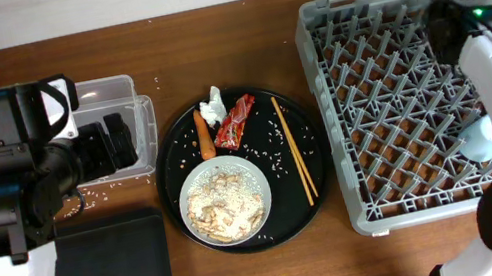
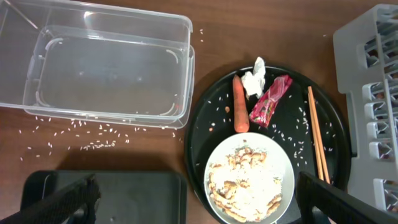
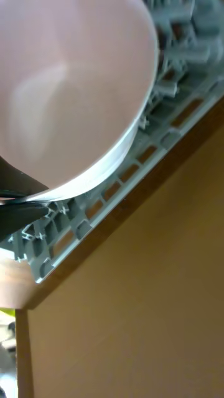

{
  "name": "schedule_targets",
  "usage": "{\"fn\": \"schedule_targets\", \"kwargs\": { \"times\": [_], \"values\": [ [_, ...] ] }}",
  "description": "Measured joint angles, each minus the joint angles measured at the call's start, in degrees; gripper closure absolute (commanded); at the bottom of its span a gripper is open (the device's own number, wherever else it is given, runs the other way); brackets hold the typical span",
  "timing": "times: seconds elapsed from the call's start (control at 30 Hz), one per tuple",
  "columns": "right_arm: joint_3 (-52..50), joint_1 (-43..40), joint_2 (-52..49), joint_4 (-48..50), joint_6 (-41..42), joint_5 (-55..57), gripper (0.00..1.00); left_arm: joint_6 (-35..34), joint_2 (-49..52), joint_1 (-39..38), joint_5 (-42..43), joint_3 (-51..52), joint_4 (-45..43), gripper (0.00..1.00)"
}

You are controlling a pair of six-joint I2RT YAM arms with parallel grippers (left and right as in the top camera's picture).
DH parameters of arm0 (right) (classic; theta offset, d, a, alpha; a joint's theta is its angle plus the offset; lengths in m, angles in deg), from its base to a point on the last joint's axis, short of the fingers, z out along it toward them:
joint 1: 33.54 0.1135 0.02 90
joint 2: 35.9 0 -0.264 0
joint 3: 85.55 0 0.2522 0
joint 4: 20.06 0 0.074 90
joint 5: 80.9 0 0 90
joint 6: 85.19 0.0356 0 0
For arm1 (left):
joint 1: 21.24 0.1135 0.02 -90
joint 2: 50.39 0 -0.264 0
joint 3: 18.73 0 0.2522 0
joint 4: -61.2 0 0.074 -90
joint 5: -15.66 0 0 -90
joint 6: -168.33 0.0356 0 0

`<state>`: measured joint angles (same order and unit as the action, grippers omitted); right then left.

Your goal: Sort waste into correct bins and load items into the dishwasher rack

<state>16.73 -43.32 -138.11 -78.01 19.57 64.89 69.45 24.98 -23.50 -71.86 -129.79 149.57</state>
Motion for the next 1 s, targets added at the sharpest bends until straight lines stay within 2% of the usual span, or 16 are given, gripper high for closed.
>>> {"fn": "schedule_targets", "kwargs": {
  "times": [0.1, 0.23, 0.27, 0.3, 0.33, 0.37, 0.4, 0.43, 0.5, 0.6, 0.63, 0.7, 0.8, 0.83, 1.0],
  "values": [
    [0.0, -1.3, -6.1, -0.3, -1.1, 3.0, 0.96, 0.0, 0.0, 0.0, 0.0, 0.0, 0.0, 0.01],
    [0.0, 4.0, -10.1, 0.1, -1.7, 9.7, 0.95, 0.0, 0.0, 0.0, 0.0, 0.0, 0.0, 0.01],
    [0.0, 7.2, -10.6, 0.1, -2.0, 11.2, 0.9, 0.0, 0.0, 0.0, 0.0, 0.0, 0.0, 0.01],
    [0.0, 9.0, -10.8, 0.1, -2.8, 11.3, 0.77, 0.0, 0.0, 0.0, 0.0, 0.0, 0.0, 0.01],
    [0.0, 11.5, -11.5, 0.0, -3.5, 11.6, 0.57, 0.0, 0.0, 0.0, 0.0, 0.0, 0.0, 0.01],
    [0.0, 13.8, -11.9, 0.0, -4.0, 12.2, 0.59, 0.0, 0.0, 0.0, 0.0, 0.0, 0.0, 0.01],
    [0.0, 15.7, -12.0, -1.5, -4.4, 12.5, 0.66, 0.0, 0.0, 0.0, 0.0, 0.0, 0.0, 0.01],
    [0.1, 17.2, -12.0, -4.7, -4.3, 12.8, 0.62, 0.0, 0.0, 0.0, 0.0, 0.0, -0.1, 0.01],
    [0.1, 19.4, -12.1, -8.4, -4.1, 13.0, 0.41, 0.0, 0.0, 0.0, 0.0, 0.0, 0.0, 0.01],
    [0.1, 24.5, -11.6, -14.3, 0.3, 11.8, 0.24, 0.0, 0.0, 0.0, 0.0, 0.0, 0.0, 0.01],
    [0.1, 26.6, -9.8, -14.8, 1.4, 8.2, 0.24, 0.0, 0.0, 0.0, -0.1, 0.0, 0.0, 0.01],
    [0.1, 31.5, -1.7, -15.1, 2.6, -9.1, 0.47, 0.0, 0.0, 0.0, -0.2, 0.0, 0.0, 0.01],
    [0.1, 34.6, 0.3, -15.2, 2.9, -39.5, 0.61, 0.0, 0.0, 0.0, -0.2, 0.0, 0.0, 0.01],
    [-0.3, 35.1, -1.2, -14.9, 2.9, -46.5, 0.62, 0.0, 0.0, 0.0, -0.2, 0.0, 0.0, 0.01],
    [-3.5, 35.9, -12.3, -9.0, -1.4, -54.6, 0.64, 0.0, 0.0, 0.0, -0.2, 0.0, 0.0, 0.01]
  ]
}}
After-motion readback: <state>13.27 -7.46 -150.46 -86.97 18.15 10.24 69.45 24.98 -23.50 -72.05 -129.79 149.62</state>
